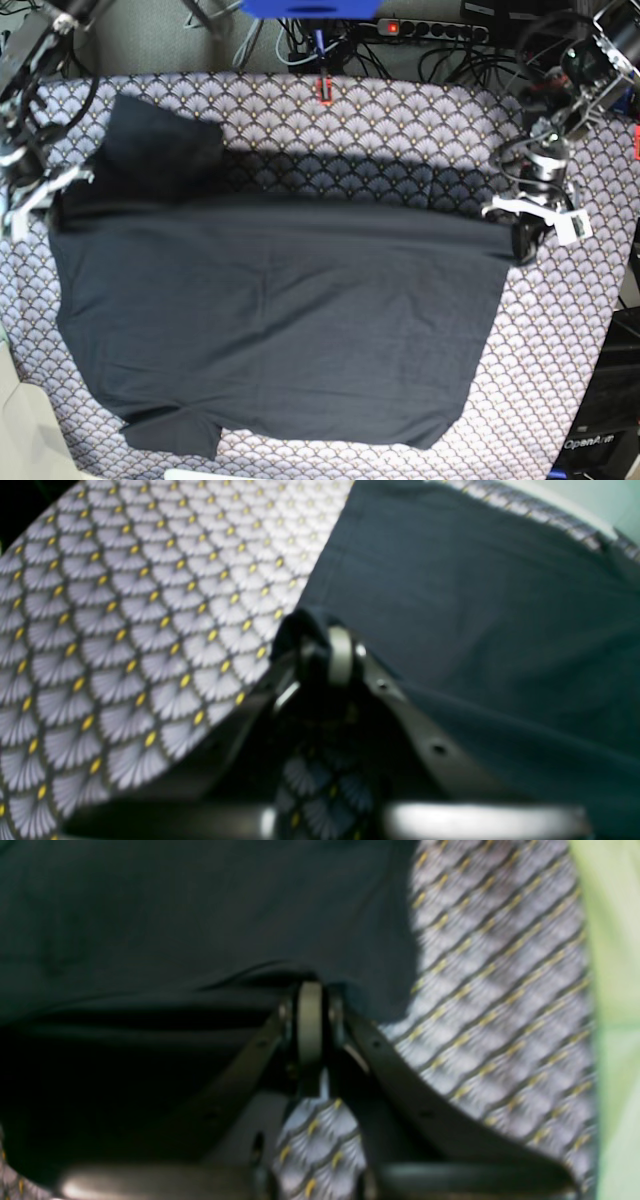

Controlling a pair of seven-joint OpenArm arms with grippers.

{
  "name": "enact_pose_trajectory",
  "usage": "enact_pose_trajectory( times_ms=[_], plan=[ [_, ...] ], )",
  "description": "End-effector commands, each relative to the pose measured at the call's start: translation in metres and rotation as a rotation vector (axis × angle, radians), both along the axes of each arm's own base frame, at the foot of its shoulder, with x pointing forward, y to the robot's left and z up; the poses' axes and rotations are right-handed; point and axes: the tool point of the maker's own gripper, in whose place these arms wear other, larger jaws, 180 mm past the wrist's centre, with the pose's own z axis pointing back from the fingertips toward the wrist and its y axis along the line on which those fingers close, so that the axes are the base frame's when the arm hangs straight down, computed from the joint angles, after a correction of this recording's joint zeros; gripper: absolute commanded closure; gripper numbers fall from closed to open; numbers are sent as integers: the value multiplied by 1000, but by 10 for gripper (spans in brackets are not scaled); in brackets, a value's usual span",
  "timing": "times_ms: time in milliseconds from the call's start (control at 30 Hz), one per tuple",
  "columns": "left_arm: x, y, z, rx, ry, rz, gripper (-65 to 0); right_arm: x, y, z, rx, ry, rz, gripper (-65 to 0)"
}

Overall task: Fold the T-shirt properly
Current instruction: 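Lift the shoulder edge and pull it over the shirt toward the hem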

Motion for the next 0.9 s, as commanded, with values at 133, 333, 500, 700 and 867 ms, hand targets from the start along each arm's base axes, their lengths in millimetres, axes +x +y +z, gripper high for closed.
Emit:
enact_pose_trajectory(
  times_ms=[133,333,500,700,867],
  plan=[
    [26,6,29,10,-101,20,0,29,2,32,-20,-100,23,0],
    [46,7,24,-5,-95,59,0,59,30,39,-17,-119,129,0],
    [77,-3,24,-43,-39,46,0,88,36,41,6,-125,171,0],
    [104,4,35,-45,-28,64,0,116,24,42,35,-120,166,0],
    [120,7,33,-55,-12,88,0,137,8,39,77,-121,151,0]
  ],
)
